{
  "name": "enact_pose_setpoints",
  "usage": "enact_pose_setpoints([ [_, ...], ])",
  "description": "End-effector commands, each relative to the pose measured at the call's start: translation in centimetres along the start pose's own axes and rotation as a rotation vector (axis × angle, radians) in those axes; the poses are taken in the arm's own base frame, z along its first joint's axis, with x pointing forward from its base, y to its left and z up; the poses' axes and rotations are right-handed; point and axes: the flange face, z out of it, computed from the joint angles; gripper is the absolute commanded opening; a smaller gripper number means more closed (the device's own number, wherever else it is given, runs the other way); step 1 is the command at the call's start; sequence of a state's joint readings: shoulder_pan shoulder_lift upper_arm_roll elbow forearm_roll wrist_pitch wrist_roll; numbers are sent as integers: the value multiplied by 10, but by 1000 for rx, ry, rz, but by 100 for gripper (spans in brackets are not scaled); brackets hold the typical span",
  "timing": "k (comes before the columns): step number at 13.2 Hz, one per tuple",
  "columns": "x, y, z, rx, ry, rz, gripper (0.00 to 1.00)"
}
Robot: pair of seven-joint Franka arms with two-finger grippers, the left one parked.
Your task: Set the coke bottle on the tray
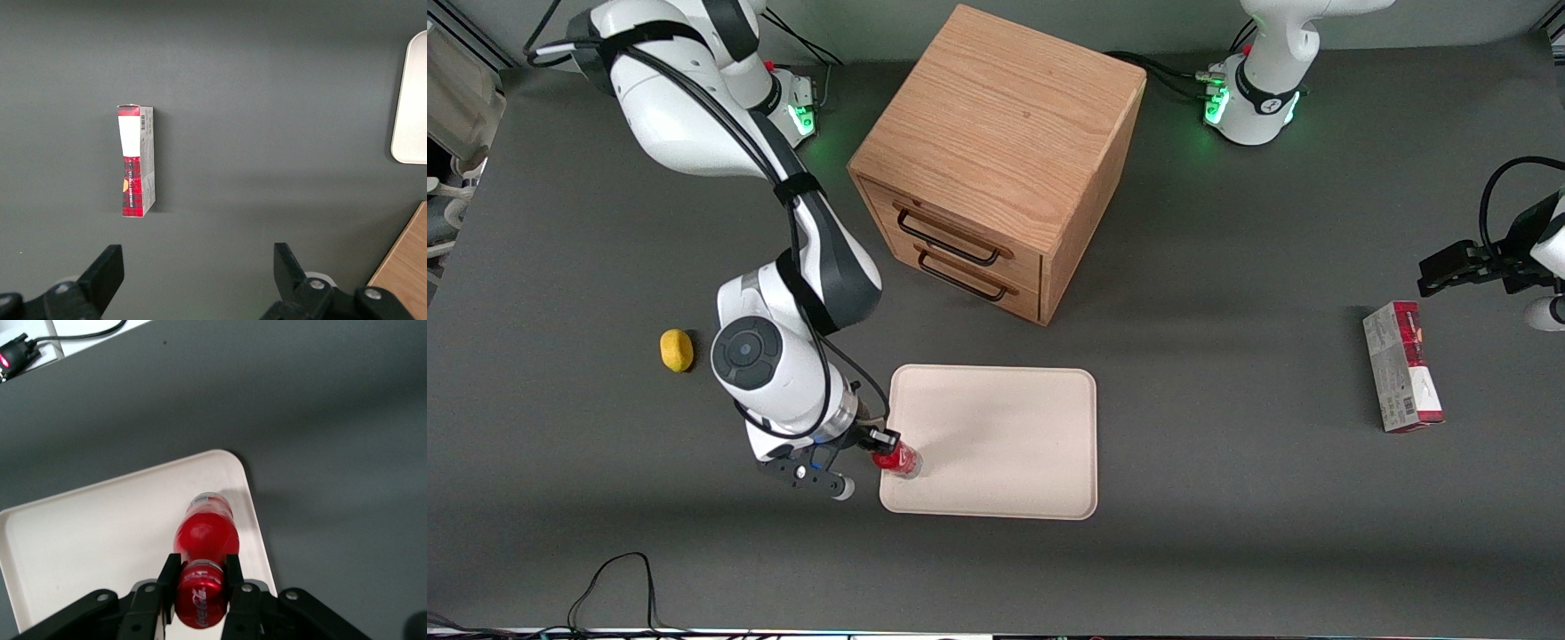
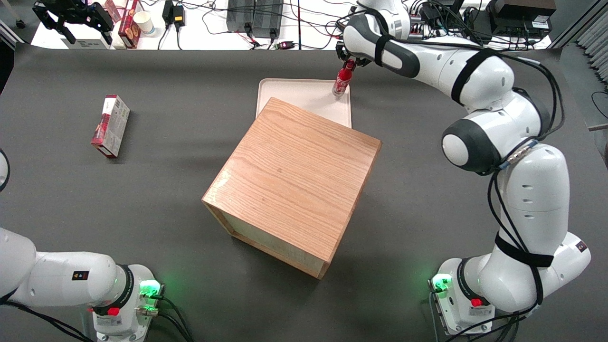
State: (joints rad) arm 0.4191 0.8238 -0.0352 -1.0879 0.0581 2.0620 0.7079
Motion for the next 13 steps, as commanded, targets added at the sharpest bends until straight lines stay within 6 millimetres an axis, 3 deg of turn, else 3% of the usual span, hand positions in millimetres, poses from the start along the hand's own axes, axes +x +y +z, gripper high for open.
enact_pose_setpoints([
  [1,12,-11,10,15,40,15,0],
  [5,15,-6,17,-10,50,2,0],
  [6,16,-6,17,-9,51,4,8],
  [7,16,-5,18,-13,52,-1,99],
  [13,15,-6,13,-25,65,-5,100],
])
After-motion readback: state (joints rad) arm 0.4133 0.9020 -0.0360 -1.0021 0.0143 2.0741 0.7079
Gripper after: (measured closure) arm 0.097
